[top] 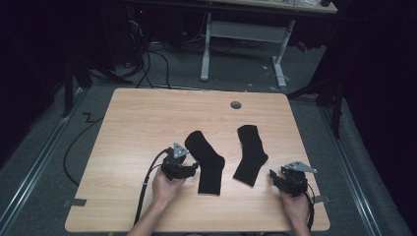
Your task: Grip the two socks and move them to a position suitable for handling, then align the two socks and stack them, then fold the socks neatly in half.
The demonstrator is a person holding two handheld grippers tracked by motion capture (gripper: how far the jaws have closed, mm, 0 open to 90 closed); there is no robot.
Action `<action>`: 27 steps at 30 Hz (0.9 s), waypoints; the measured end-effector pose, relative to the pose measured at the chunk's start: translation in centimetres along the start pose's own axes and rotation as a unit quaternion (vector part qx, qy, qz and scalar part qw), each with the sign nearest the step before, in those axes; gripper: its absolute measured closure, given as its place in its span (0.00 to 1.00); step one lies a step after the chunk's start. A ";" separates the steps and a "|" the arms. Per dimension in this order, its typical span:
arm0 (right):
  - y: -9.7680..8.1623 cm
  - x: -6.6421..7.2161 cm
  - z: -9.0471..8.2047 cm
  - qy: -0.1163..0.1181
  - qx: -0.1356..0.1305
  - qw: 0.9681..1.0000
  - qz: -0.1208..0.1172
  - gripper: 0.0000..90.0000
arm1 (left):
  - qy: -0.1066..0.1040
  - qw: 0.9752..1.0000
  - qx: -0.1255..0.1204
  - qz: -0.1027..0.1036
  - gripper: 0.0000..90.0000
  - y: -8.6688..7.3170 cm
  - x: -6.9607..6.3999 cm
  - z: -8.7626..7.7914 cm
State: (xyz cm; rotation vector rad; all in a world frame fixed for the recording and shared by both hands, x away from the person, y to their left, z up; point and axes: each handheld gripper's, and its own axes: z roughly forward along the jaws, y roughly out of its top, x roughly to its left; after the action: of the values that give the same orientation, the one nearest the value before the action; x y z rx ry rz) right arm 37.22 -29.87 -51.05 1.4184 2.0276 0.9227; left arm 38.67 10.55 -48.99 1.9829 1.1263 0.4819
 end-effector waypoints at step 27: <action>0.0 0.0 0.0 0.001 0.001 1.000 -0.001 0.53 | 0.047 0.997 -0.011 -0.056 0.41 -3.0 4.2 -3.0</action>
State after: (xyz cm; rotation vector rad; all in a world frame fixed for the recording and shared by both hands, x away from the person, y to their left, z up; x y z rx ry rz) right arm 37.23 -29.87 -51.05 1.4163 2.0317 0.9223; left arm 37.29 16.34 -49.74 1.8834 1.2767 0.5306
